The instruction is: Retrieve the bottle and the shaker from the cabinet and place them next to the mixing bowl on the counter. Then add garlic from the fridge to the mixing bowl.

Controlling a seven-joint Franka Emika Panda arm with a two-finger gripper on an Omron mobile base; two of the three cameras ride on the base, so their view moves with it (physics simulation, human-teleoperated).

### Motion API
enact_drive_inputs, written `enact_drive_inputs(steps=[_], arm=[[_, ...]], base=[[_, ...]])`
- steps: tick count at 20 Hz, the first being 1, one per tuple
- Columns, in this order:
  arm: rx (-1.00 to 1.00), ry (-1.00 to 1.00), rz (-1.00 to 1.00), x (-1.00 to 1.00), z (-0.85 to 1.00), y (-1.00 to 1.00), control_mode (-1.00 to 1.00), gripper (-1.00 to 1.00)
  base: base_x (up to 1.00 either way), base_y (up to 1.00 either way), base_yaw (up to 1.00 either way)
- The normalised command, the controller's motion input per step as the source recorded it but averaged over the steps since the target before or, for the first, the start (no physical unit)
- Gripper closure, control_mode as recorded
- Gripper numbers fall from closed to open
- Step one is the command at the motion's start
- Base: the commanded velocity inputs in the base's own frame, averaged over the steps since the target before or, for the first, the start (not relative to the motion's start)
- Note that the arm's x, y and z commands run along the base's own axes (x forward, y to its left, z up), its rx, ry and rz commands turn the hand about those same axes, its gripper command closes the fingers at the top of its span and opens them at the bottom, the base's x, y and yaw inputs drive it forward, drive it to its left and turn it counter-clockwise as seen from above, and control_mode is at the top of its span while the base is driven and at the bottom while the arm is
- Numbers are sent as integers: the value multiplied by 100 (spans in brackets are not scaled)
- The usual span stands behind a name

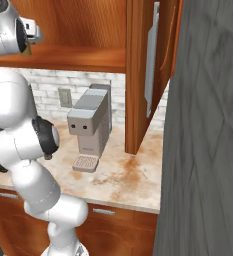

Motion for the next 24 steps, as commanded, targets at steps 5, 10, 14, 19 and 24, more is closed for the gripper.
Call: enact_drive_inputs(steps=[5, 10, 14, 19, 24], arm=[[0, 0, 2, 9, 0, 7, -100, -100], [0, -1, 3, 0, 0, 11, -100, -100], [0, 0, 3, 0, 0, 12, -100, -100], [0, 0, 5, 0, 0, 6, -100, -100], [0, 0, 3, 8, 0, 0, -100, -100]], base=[[0, 0, 0], [0, 0, 0], [0, 0, 0], [0, 0, 0], [0, 0, 0]])
